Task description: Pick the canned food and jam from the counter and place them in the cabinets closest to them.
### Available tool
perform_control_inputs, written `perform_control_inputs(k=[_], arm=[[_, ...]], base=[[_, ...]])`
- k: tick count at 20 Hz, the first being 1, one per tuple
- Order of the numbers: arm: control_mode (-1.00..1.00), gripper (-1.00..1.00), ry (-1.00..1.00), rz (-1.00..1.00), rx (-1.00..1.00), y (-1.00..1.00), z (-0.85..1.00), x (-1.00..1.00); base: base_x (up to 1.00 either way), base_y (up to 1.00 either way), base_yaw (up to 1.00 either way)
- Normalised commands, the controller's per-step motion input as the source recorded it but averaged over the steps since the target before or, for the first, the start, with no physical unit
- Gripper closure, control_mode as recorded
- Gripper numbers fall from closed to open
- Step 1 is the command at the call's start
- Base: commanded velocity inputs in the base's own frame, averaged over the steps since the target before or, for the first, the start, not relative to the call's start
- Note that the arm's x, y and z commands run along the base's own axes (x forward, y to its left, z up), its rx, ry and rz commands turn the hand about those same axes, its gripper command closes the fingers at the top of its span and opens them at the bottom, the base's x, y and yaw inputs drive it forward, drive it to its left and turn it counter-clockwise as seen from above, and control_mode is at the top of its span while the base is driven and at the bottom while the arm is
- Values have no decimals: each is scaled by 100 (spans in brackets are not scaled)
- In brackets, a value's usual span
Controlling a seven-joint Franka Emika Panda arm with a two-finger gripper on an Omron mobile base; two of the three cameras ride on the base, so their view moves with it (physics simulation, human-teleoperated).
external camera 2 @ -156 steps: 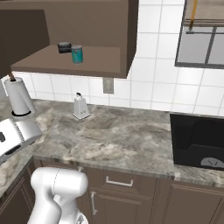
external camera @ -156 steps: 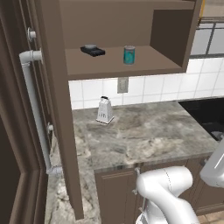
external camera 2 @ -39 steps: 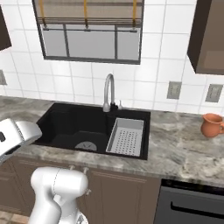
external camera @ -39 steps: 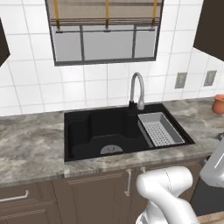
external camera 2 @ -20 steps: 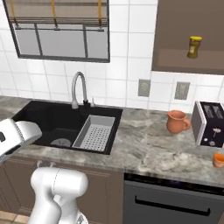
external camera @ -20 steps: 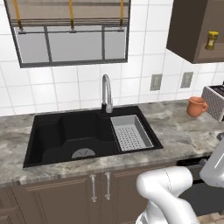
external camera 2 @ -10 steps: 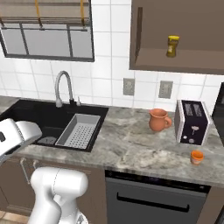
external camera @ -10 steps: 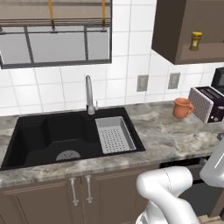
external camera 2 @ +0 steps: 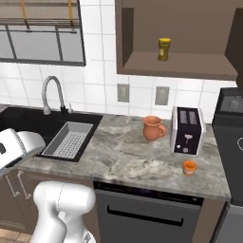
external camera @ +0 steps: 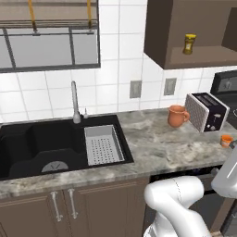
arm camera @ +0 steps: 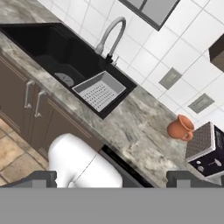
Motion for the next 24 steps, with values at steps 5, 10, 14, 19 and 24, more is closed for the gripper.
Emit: perform_control_inputs(k=[5,10,14,19,24], arm=[[100,-100,0,0,0,0,0,0],[100,-100,0,0,0,0,0,0],[100,-100,0,0,0,0,0,0],[100,-100,0,0,0,0,0,0],[100,-100,0,0,0,0,0,0]], base=[[0,-49,0],[0,-49,0],[0,-48,0],[0,-48,0],[0,-48,0]])
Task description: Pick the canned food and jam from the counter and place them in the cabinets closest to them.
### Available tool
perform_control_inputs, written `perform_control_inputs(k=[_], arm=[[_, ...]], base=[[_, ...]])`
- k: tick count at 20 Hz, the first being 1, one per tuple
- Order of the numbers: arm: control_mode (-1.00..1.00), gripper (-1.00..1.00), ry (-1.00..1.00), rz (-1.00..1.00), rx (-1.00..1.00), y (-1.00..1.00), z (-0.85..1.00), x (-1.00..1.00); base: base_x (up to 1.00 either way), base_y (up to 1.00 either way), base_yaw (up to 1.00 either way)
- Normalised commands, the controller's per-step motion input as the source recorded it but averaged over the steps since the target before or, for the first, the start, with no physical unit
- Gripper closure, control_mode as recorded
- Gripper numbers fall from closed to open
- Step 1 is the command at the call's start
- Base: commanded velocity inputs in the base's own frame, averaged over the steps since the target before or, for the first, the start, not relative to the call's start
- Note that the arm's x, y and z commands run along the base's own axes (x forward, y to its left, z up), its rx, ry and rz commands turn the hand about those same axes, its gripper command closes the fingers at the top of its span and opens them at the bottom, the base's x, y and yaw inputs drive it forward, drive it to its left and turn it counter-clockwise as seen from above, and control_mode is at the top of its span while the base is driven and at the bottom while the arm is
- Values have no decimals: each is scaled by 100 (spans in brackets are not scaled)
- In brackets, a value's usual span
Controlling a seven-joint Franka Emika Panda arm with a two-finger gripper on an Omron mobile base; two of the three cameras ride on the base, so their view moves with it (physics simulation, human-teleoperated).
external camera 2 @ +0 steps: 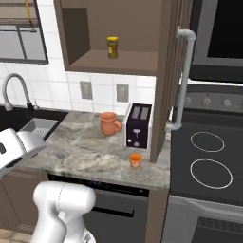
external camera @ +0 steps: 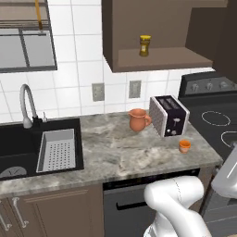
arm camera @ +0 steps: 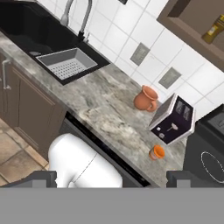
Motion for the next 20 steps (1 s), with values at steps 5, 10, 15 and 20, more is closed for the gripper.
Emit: perform_control_inputs(k=[5,10,15,20], arm=[[100,-100,0,0,0,0,0,0],[100,-100,0,0,0,0,0,0],[100,-100,0,0,0,0,0,0],[100,-100,0,0,0,0,0,0]], base=[[0,-44,0],[0,-12,0],[0,0,0],[3,0,0]])
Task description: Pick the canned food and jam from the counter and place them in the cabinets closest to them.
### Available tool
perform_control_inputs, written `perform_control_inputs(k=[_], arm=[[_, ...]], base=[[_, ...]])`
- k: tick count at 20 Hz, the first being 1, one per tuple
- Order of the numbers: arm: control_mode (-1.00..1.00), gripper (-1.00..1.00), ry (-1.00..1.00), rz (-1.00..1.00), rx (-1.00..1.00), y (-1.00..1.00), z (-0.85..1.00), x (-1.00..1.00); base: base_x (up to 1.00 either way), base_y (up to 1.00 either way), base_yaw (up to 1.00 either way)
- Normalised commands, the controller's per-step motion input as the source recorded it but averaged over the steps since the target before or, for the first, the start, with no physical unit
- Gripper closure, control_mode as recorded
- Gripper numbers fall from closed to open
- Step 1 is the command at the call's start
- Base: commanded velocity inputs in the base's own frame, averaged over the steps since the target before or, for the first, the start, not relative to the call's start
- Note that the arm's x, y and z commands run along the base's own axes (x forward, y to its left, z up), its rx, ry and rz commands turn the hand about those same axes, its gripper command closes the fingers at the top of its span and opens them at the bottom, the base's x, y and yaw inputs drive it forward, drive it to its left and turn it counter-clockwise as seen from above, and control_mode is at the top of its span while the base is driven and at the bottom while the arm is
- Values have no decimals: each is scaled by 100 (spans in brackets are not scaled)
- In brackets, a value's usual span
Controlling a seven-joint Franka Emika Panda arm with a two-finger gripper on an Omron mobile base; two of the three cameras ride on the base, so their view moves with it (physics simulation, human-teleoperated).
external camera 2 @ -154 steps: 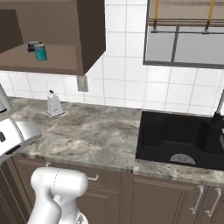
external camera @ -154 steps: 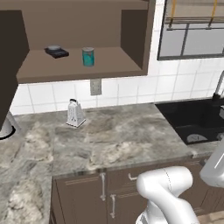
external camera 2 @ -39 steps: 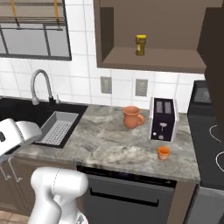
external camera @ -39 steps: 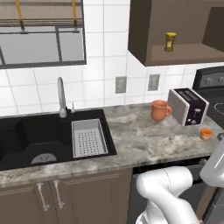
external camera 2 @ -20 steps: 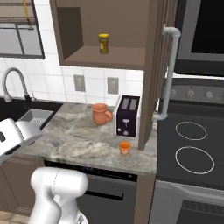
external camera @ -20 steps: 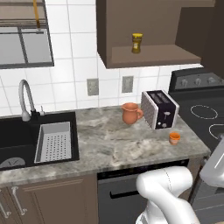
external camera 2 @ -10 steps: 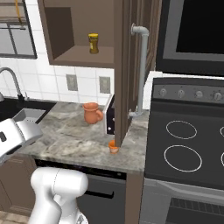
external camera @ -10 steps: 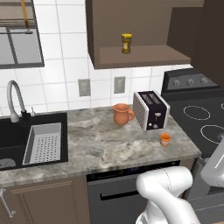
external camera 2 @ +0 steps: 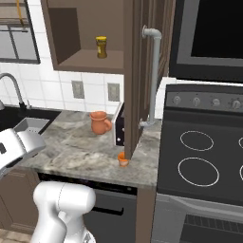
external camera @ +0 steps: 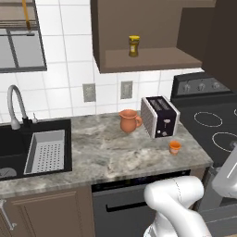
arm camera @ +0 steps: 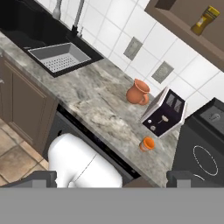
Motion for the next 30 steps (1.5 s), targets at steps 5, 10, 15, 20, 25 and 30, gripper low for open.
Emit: perform_control_inputs(k=[5,10,15,20,25,30], arm=[[100,-100,0,0,0,0,0,0],[100,-100,0,0,0,0,0,0],[100,-100,0,0,0,0,0,0],[100,-100,0,0,0,0,0,0],[100,-100,0,0,0,0,0,0],[-100,-100,0,0,0,0,0,0]], base=[[28,0,0],[40,0,0],[37,0,0],[30,0,0],[6,0,0],[0,0,0]])
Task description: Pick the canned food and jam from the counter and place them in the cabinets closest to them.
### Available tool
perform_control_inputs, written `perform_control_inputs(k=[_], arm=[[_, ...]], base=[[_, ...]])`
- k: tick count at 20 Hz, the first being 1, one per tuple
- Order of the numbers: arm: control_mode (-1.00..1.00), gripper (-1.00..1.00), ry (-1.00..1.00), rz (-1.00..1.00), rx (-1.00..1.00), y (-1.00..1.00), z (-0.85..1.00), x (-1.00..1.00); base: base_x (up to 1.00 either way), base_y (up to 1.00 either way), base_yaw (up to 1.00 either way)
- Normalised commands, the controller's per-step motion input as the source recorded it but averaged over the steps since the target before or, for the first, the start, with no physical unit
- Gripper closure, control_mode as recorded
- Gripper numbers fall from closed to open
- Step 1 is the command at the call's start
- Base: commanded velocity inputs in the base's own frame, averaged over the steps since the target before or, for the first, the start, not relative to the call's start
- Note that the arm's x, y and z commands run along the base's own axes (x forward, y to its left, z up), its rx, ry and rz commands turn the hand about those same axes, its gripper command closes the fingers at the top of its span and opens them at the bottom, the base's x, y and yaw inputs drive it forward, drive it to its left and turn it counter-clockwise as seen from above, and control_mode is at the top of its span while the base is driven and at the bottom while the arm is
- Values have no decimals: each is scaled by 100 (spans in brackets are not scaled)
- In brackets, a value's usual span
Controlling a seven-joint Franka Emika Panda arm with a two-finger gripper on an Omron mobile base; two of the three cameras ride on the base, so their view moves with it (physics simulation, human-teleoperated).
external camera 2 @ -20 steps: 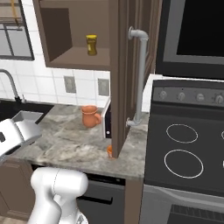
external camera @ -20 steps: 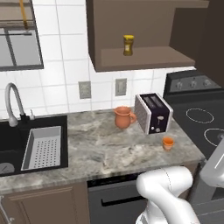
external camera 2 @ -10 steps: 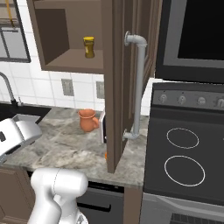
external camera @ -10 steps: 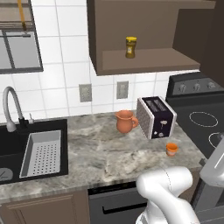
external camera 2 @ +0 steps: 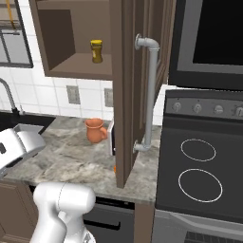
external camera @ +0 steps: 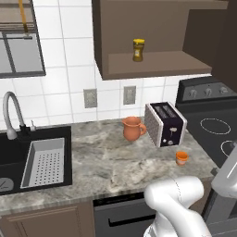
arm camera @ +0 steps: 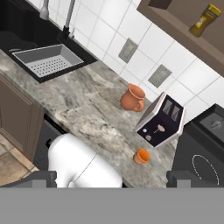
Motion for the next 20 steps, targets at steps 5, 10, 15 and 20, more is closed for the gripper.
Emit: perform_control_inputs(k=[5,10,15,20], arm=[[-100,-100,0,0,0,0,0,0],[-100,-100,0,0,0,0,0,0],[-100,-100,1,0,-2,0,-8,2],[-100,-100,9,0,-8,1,-22,11]], base=[[0,0,0],[0,0,0],[0,0,0],[0,0,0]])
